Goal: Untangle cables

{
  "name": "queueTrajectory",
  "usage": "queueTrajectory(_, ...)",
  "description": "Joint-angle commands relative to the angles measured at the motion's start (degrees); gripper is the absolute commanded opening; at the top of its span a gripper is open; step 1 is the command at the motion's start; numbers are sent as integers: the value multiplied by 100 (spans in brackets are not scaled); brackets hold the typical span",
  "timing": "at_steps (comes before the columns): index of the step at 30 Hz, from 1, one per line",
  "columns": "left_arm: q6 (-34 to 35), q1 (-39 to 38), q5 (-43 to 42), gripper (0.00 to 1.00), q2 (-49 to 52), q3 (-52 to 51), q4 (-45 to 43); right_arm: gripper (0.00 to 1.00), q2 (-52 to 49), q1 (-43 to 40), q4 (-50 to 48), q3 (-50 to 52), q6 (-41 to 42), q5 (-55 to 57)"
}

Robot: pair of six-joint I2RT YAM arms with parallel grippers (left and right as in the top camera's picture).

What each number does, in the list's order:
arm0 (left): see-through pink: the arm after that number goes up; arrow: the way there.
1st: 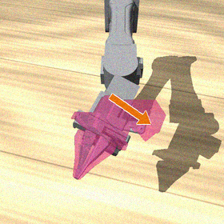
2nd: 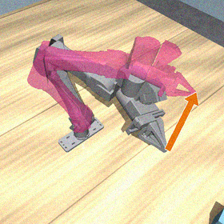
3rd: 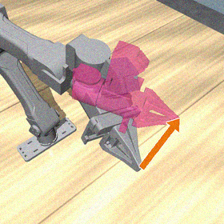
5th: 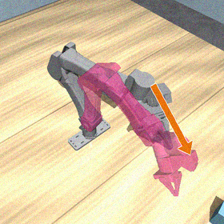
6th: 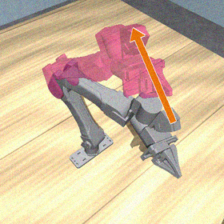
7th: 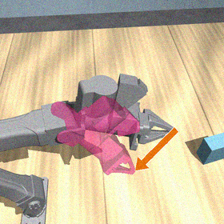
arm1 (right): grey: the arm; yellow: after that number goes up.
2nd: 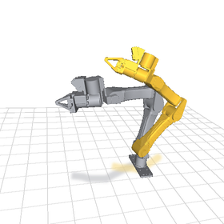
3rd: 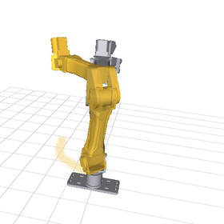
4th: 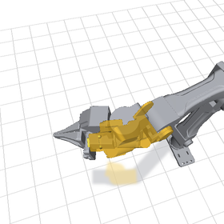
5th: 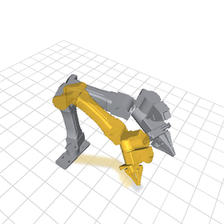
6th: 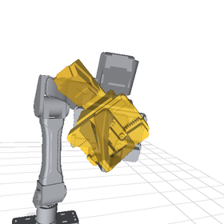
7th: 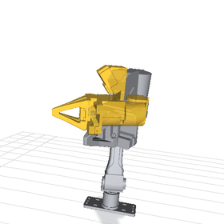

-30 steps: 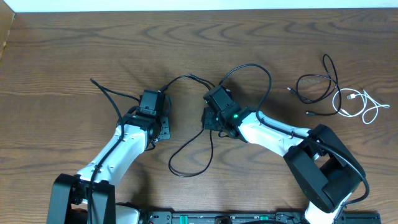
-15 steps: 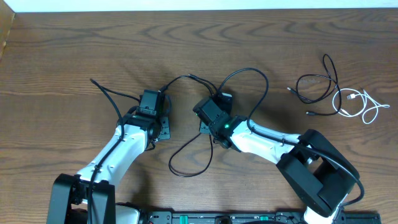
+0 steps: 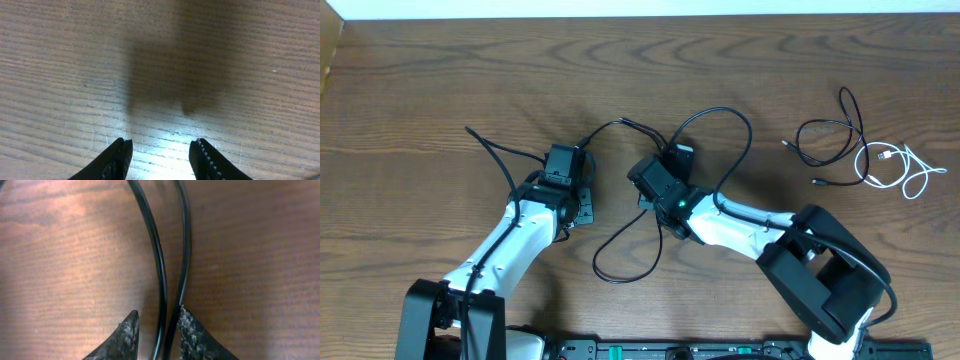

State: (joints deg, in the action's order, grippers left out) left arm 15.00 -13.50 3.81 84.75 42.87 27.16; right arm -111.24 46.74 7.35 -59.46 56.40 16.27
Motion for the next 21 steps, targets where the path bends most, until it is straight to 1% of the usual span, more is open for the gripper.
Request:
queueTrajectory(1,33,35,114,43,66,-44,26,28,-612,-33,212,387,59,94)
queueTrajectory(8,33,35,116,43,66,-44,24,29,-710,-42,37,387,55,160)
queueTrajectory(11,33,35,116,43,66,-44,24,27,-831,-46,-57,387,57,146)
queueTrajectory(13,33,35,116,43,66,-44,26,24,-868,-59,-87,387,57,109)
queueTrajectory(15,33,35,116,43,66,-44,26,16,-868,-79,-96,387,11,98)
queueTrajectory(17,31,35,116,43,68,-44,26,11,-866,-109,-116,387,-66,96)
queueTrajectory(21,33,35,116,43,68,-44,26,7,-861,-168,-114,387,-81,70)
